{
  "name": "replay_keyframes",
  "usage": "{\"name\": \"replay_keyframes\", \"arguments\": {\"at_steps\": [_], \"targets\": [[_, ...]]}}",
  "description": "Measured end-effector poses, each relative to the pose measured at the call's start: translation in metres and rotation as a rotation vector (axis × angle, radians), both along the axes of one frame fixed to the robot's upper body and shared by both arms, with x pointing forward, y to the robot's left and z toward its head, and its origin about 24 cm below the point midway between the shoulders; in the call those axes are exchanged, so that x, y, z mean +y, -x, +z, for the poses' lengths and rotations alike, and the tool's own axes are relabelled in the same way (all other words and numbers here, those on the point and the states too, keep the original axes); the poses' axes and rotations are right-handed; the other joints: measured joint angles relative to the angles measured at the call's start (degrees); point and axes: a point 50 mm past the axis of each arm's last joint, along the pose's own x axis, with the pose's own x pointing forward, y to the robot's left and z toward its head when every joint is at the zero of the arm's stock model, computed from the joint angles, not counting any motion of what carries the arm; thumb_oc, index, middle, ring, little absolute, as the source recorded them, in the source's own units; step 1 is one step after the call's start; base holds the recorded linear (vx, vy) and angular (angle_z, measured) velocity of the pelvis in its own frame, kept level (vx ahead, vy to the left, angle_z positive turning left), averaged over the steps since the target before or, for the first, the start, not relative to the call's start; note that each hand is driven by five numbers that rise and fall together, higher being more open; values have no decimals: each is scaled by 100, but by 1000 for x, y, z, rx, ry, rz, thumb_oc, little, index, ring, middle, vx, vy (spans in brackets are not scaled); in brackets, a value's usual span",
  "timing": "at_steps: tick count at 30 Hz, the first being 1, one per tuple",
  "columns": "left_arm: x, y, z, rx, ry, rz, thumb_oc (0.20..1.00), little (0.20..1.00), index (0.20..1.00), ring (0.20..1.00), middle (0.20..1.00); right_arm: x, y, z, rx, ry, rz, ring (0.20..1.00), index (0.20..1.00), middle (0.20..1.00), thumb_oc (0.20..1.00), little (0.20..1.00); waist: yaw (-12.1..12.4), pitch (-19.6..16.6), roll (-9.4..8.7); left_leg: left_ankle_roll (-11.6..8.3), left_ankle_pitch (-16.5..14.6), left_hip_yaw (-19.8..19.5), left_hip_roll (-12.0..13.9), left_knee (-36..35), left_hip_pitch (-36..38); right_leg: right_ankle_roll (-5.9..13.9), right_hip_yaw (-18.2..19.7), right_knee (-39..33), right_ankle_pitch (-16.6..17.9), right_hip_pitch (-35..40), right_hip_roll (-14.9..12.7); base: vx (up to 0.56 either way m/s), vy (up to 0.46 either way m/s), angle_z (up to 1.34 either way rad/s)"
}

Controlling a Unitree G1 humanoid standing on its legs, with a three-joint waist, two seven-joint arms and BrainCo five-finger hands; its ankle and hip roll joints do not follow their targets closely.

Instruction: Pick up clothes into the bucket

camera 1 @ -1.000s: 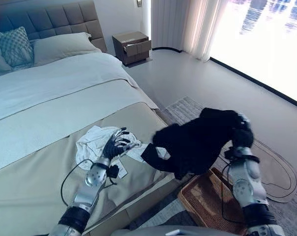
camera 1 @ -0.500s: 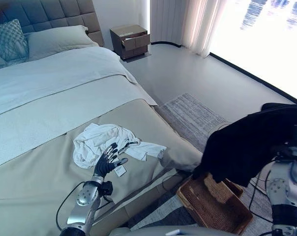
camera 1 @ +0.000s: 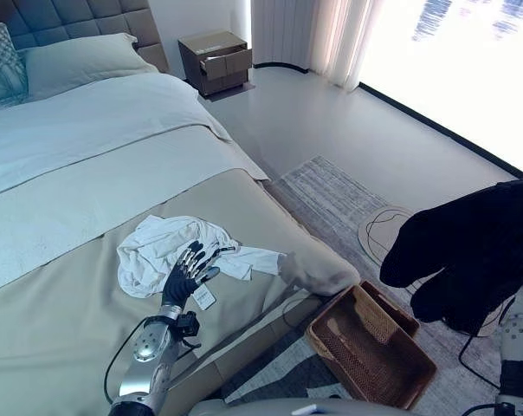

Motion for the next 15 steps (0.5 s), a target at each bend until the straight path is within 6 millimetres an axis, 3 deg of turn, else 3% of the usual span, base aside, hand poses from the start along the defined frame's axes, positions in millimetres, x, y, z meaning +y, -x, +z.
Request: {"name": "replay_keyframes", "arguments": {"at_steps": [4,8,10,11,13,15], "targets": [[3,0,0,-3,15,27,1000,1000,1000,1000,1000,3,1,-8,38,-4,19,200,200,200,200,200,-2,8,-14,-1,-2,13,4,5,3,0,18,-3,2,-5,0,0,0,0],[5,-1,3,-22,16,43,1000,1000,1000,1000,1000,11,5,-36,153,-38,38,200,200,200,200,200,0,19,-35,-1,-2,19,5,9,4,-1,27,5,2,-10,0,0,0,0],[6,-1,4,-29,16,51,1000,1000,1000,1000,1000,15,8,-62,288,-53,44,200,200,200,200,200,0,34,-56,-1,-2,21,6,11,4,0,30,7,1,-11,0,0,0,0],[6,0,5,-33,16,52,1000,1000,1000,1000,1000,19,11,-86,382,-105,42,200,200,200,200,200,6,43,-89,-1,-2,21,8,18,7,1,30,15,1,-7,1,0,0,0],[8,2,3,-28,15,62,1000,1000,1000,1000,1000,26,15,-116,522,-167,60,200,200,200,200,200,4,74,-76,-1,-2,23,3,22,-4,0,34,25,1,-25,-3,0,0,0],[8,2,3,-28,17,63,1000,1000,1000,1000,1000,31,19,-133,600,-208,63,200,200,200,200,200,6,99,-71,-1,-2,23,6,30,-2,1,35,34,0,-26,-3,-15,3,-1]]}}
